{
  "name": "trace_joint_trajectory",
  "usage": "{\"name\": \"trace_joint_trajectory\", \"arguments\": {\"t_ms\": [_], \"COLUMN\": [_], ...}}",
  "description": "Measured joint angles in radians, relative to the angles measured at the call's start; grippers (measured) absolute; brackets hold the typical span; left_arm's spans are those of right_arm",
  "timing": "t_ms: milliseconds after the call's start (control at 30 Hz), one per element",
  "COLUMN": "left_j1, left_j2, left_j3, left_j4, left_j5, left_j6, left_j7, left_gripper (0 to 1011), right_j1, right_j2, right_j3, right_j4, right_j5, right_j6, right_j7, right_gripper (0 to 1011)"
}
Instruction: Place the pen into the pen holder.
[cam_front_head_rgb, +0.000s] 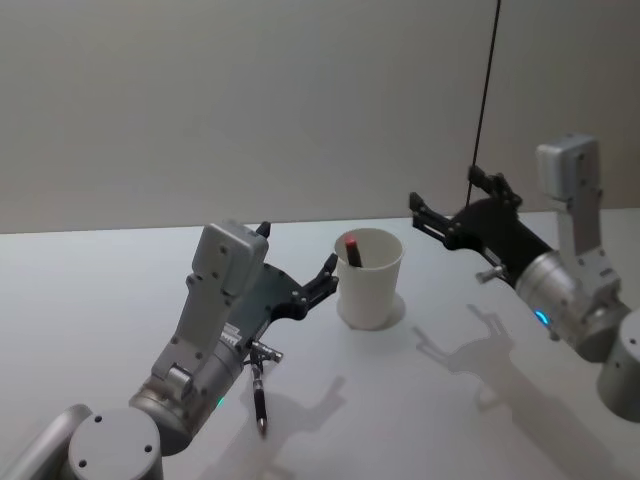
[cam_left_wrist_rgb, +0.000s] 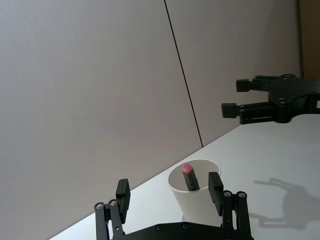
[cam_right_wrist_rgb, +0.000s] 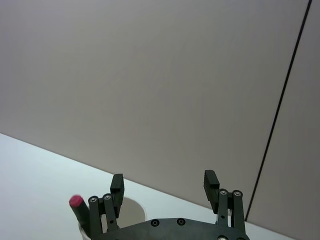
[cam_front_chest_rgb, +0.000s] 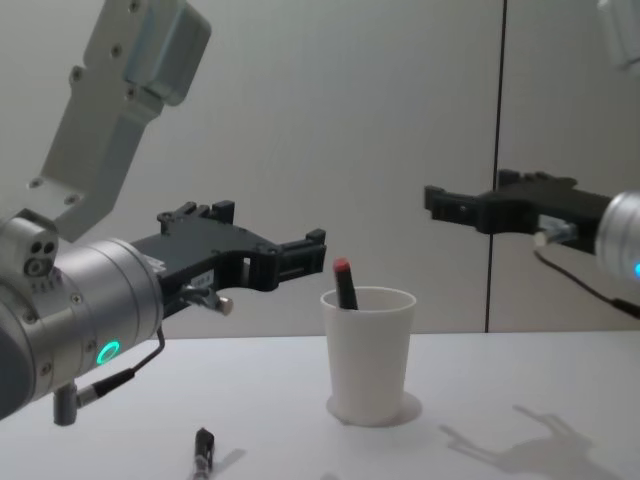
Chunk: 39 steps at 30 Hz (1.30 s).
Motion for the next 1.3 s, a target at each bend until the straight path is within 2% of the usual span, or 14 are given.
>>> {"name": "trace_joint_trajectory", "arguments": {"t_ms": [233,600,1033,1300], "left_j1": [0.000,0.000,0.000,0.000], "left_j2": [0.000,0.000,0.000,0.000], "left_j3": [0.000,0.000,0.000,0.000], "left_j4": [0.000,0.000,0.000,0.000], "left_j5": [0.000,0.000,0.000,0.000], "left_j6": [0.000,0.000,0.000,0.000], "left_j7": [0.000,0.000,0.000,0.000], "left_gripper": [1000,1000,1000,1000], "right_j1": [-0.071,-0.162,-0.258,-0.297], "right_j2": [0.053,0.118,0.183,0.209], "right_j3": [0.023,0.052,0.079,0.091], "right_j4": [-0.117,-0.245,-0.358,-0.403], "right_j5": [0.020,0.054,0.086,0.100], "right_j6": [0.086,0.181,0.255,0.279], "right_j7": [-0.016,-0.040,-0.069,-0.079], "right_gripper": [1001,1001,1001,1001]}}
